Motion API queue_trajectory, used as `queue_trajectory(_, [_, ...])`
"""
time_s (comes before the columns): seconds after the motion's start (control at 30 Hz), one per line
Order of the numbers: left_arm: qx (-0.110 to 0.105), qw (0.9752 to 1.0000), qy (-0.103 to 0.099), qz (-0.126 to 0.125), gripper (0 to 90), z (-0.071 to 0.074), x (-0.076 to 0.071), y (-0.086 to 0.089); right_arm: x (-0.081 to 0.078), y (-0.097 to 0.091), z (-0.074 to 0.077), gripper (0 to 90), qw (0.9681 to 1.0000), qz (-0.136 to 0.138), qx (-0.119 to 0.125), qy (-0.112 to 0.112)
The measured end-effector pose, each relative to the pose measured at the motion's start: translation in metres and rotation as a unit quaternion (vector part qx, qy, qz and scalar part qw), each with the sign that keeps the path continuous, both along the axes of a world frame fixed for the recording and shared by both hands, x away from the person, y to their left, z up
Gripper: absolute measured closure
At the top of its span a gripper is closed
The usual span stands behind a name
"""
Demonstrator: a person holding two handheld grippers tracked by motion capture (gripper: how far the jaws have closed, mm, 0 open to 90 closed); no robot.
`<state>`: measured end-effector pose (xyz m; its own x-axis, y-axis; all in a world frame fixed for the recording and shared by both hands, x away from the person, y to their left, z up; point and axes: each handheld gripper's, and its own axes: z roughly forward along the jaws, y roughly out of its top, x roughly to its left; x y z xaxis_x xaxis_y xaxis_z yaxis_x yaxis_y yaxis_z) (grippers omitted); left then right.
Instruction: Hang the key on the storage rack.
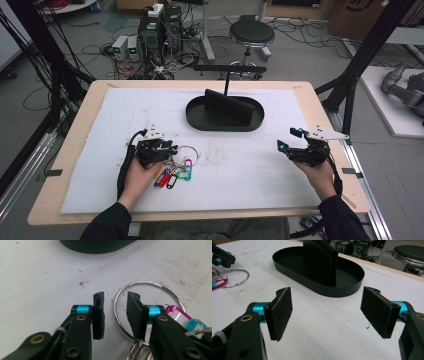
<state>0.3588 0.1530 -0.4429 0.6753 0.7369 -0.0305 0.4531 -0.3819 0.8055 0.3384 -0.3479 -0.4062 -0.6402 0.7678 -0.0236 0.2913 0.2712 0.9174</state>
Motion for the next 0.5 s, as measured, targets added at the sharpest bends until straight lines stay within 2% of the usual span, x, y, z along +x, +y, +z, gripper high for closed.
queue_trajectory(0.27, [0.017, 0.9998, 0.009, -0.004, 72.2, -0.0037, 0.0023, -0.0019, -0.0004, 0.0007, -0.0001, 26.0, 1.0000, 0.003, 0.003, 0.002])
queue_trajectory(0.37, [0.030, 0.9994, 0.014, -0.004, 72.1, -0.0054, 0.0028, -0.0033, -0.0001, 0.0008, -0.0002, 26.2, 1.0000, 0.003, 0.002, 0.000])
queue_trajectory(0.5, [0.035, 0.9993, 0.006, 0.011, 75.7, -0.0075, 0.0006, -0.0060, 0.0000, 0.0007, -0.0002, 26.3, 1.0000, 0.001, 0.001, -0.002])
